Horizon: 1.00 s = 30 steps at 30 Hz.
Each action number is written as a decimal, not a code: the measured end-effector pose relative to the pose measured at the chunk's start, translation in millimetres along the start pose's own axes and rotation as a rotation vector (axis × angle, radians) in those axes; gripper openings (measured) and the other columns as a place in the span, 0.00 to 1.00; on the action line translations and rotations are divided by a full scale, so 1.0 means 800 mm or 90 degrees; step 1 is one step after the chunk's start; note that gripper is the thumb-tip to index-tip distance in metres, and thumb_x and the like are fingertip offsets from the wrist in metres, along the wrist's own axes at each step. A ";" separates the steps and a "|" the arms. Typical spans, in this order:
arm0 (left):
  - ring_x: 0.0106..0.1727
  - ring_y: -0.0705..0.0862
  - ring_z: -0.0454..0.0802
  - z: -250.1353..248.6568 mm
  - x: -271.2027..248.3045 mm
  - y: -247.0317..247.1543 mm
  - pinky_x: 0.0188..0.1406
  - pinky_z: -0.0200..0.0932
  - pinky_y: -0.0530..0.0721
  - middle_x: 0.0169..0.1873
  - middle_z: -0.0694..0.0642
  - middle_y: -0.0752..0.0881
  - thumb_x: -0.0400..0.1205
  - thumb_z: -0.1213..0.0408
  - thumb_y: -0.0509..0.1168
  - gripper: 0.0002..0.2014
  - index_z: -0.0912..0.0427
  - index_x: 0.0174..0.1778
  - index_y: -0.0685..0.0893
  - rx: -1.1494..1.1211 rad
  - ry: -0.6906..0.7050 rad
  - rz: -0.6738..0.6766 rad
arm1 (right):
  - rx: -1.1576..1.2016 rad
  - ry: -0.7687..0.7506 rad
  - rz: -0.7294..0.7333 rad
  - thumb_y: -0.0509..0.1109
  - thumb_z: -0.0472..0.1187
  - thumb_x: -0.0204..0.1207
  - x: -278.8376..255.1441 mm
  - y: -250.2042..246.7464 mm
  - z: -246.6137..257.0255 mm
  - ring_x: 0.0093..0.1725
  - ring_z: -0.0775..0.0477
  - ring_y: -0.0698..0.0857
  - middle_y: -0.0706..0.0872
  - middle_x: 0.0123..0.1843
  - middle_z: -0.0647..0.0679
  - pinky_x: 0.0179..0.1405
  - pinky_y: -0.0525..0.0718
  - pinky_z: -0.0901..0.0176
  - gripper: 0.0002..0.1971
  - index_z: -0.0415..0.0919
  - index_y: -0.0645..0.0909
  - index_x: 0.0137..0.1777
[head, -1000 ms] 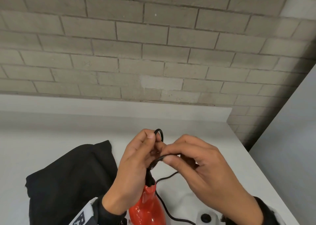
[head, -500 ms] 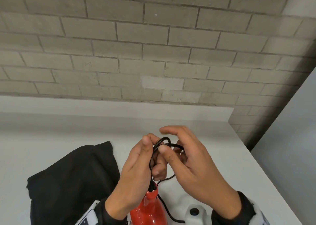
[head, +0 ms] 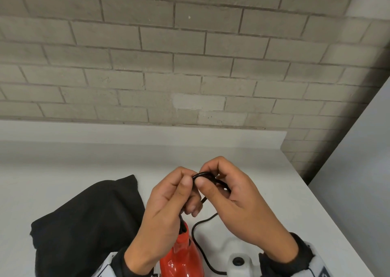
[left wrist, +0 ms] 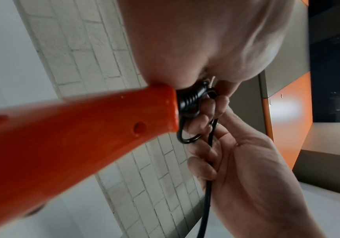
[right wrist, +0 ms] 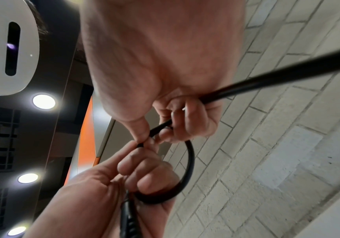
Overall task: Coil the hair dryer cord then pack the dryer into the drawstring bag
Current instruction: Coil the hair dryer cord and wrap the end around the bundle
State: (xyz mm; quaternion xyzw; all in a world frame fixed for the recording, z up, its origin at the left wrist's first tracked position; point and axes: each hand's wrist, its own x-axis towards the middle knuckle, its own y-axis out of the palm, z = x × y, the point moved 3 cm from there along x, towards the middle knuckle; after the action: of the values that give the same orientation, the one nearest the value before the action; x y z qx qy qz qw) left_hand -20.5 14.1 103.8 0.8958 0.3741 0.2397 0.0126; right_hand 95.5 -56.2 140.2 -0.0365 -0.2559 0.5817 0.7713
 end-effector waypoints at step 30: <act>0.24 0.76 0.51 0.012 0.003 -0.010 0.31 0.46 0.81 0.21 0.53 0.75 0.86 0.50 0.51 0.20 0.63 0.42 0.76 -0.002 0.021 -0.170 | -0.393 -0.104 -0.257 0.67 0.48 0.74 -0.080 0.018 -0.038 0.31 0.62 0.85 0.88 0.35 0.61 0.28 0.84 0.66 0.09 0.51 0.89 0.44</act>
State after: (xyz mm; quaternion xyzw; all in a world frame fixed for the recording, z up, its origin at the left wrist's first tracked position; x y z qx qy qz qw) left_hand -20.0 22.9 95.2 0.8338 0.4900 0.2511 0.0399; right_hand 83.6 -103.1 85.8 -0.1694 -0.4816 0.3146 0.8003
